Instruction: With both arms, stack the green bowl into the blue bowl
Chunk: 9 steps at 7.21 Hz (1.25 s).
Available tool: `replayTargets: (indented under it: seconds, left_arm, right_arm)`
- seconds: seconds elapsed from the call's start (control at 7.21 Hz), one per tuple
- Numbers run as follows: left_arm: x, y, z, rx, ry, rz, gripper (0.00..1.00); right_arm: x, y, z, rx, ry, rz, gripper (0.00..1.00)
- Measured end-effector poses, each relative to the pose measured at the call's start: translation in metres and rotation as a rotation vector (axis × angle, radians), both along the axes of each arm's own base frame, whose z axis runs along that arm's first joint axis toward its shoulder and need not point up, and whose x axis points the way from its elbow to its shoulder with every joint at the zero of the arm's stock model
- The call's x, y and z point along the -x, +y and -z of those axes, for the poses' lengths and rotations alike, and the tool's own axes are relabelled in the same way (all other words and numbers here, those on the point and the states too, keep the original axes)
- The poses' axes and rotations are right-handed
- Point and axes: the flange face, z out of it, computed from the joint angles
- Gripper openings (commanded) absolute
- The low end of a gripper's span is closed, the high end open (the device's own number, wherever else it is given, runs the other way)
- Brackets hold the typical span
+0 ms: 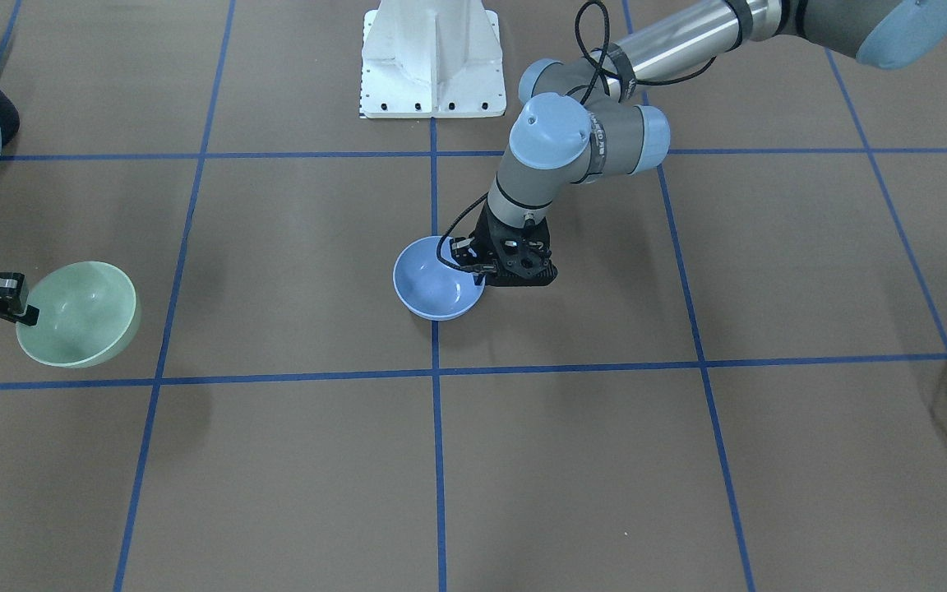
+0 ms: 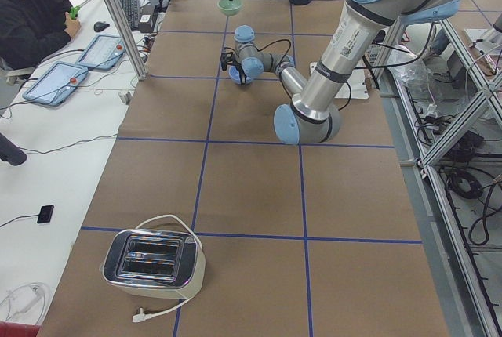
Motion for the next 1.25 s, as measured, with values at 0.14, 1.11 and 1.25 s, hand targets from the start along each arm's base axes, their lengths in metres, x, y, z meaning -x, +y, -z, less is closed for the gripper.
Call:
replayTargets:
  seconds: [0.14,1.11,1.25]
  left_arm:
    - [0.002,0.001,0.002,-0.003,0.005,-0.001,0.98]
    - [0.224,-0.044,-0.071,-0.155,0.002,-0.088,0.98]
    - [0.255,-0.051,-0.091,-0.178,-0.010,-0.102,0.98]
  right_arm:
    - [0.001,-0.001,0.002,0.002,-0.001,-0.004,0.00]
    - [0.086,-0.004,0.111,0.075,-0.038,-0.107,0.00]
    - [0.115,0.009,0.132,0.078,-0.031,-0.122,0.00]
